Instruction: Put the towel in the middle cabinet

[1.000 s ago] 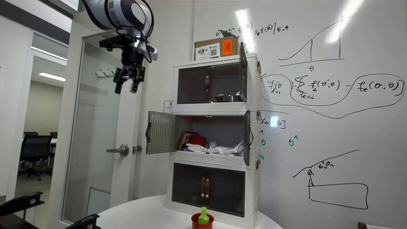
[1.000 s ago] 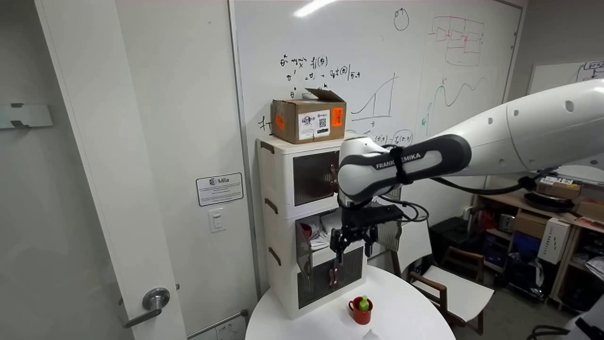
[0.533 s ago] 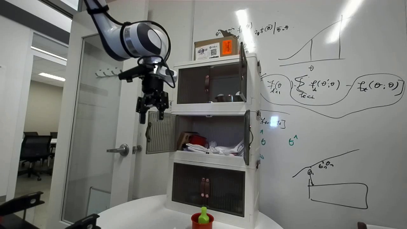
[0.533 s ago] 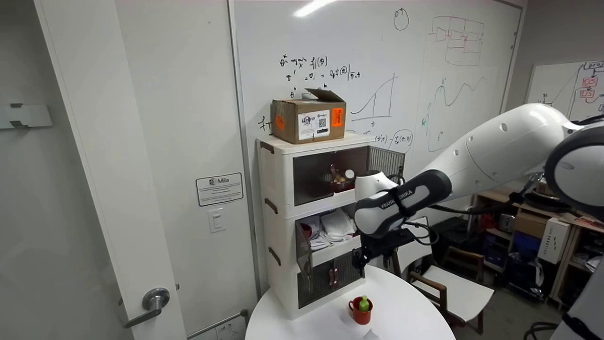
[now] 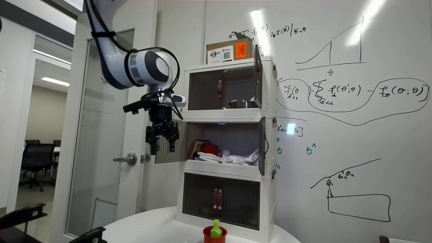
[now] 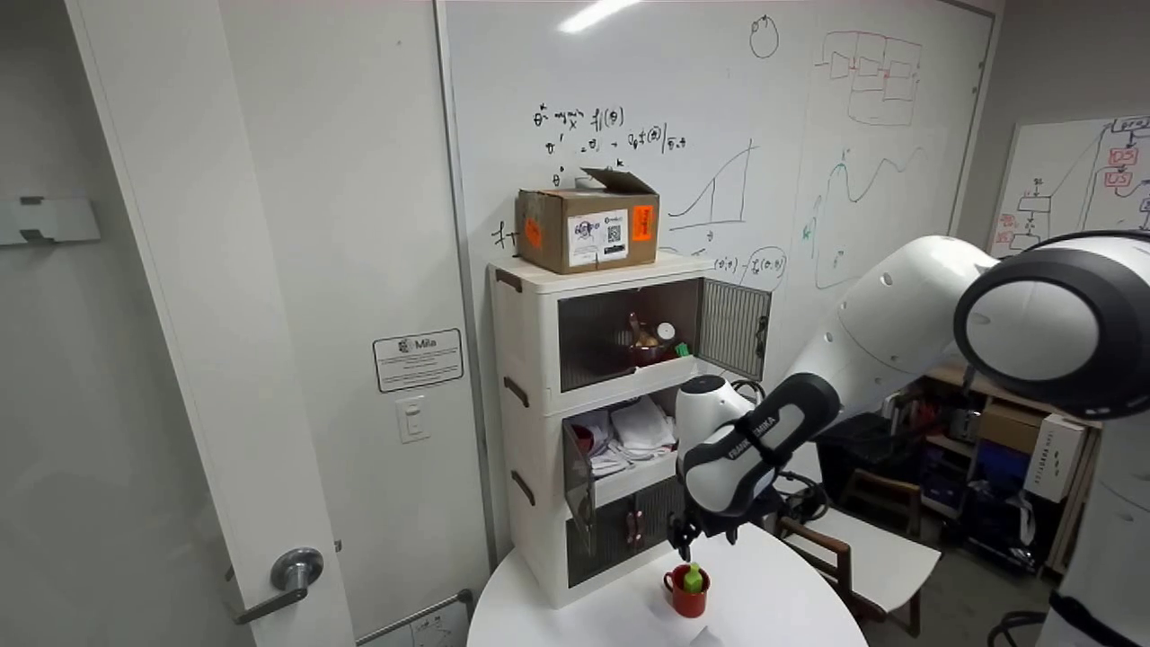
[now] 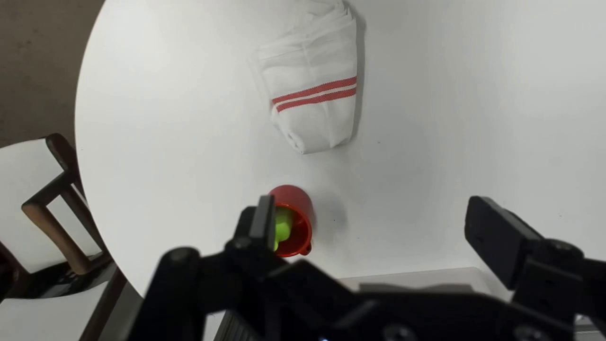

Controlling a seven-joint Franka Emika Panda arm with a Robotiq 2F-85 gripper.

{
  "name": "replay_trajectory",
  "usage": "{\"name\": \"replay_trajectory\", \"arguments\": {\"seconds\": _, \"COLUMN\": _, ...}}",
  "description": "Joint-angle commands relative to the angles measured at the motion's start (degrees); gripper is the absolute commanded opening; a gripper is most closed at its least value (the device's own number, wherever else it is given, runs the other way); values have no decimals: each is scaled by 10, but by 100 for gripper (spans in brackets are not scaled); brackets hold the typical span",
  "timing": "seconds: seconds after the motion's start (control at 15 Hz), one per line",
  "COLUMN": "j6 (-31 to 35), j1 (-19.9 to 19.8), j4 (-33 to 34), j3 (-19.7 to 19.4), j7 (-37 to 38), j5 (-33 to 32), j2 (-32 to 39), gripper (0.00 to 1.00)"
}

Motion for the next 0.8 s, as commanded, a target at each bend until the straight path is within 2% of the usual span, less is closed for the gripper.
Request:
{"name": "replay_trajectory", "arguments": {"seconds": 0.0, "j6": 0, "j1": 12, "j4": 1, "j3": -11, "j7": -2, "j5": 2, "j2": 1, "gripper": 100}}
{"name": "replay_trajectory", "arguments": {"seconds": 0.33, "j6": 0, "j1": 12, "j4": 1, "j3": -11, "j7": -2, "j5": 2, "j2": 1, "gripper": 100}}
{"name": "replay_trajectory", "arguments": {"seconds": 0.4, "j6": -11, "j1": 14, "j4": 6, "j3": -7, "j7": -20, "j5": 21, "j2": 3, "gripper": 100}}
{"name": "replay_trajectory", "arguments": {"seconds": 0.53, "j6": -1, "j1": 15, "j4": 12, "j3": -4, "j7": -45, "j5": 32, "j2": 36, "gripper": 100}}
{"name": "replay_trajectory", "arguments": {"seconds": 0.73, "j6": 29, "j1": 17, "j4": 46, "j3": 3, "j7": -105, "j5": 101, "j2": 148, "gripper": 100}}
